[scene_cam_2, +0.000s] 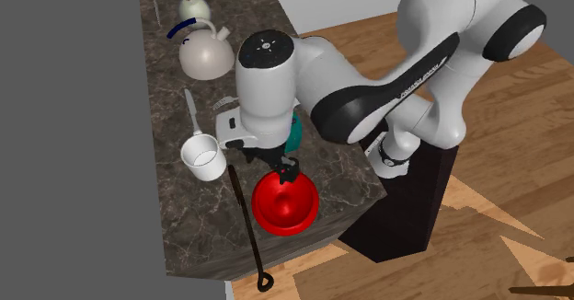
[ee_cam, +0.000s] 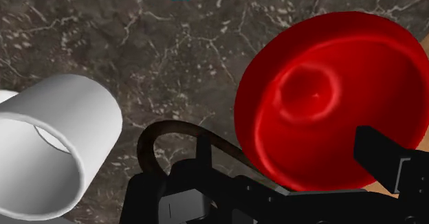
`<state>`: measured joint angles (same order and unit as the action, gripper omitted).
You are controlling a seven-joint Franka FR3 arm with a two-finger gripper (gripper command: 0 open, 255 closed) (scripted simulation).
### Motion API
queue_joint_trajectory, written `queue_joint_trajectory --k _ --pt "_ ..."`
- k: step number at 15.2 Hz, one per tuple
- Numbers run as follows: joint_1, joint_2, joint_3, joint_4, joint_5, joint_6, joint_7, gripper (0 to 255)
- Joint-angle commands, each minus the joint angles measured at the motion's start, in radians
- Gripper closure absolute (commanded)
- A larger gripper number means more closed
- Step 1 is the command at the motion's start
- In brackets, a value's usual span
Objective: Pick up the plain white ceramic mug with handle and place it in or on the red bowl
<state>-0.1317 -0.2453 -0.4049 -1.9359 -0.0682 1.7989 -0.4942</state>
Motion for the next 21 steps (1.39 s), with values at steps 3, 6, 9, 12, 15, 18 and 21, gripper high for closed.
queue_joint_trajectory --k 3,6,9,12,15,18,21 --pt "-0.021 0.147 -0.068 0.129 0.051 -0.011 -0.102 0" --pt "-0.050 0.267 -0.112 0.237 0.105 -0.026 -0.181 0" --pt "-0.096 0.398 -0.142 0.361 0.169 -0.054 -0.257 0" --pt "-0.133 0.477 -0.150 0.430 0.208 -0.064 -0.298 0" --pt "-0.130 0.476 -0.148 0.388 0.207 -0.023 -0.299 0" --pt "-0.127 0.477 -0.146 0.350 0.209 0.017 -0.301 0" --pt "-0.127 0.478 -0.146 0.342 0.209 0.024 -0.301 0"
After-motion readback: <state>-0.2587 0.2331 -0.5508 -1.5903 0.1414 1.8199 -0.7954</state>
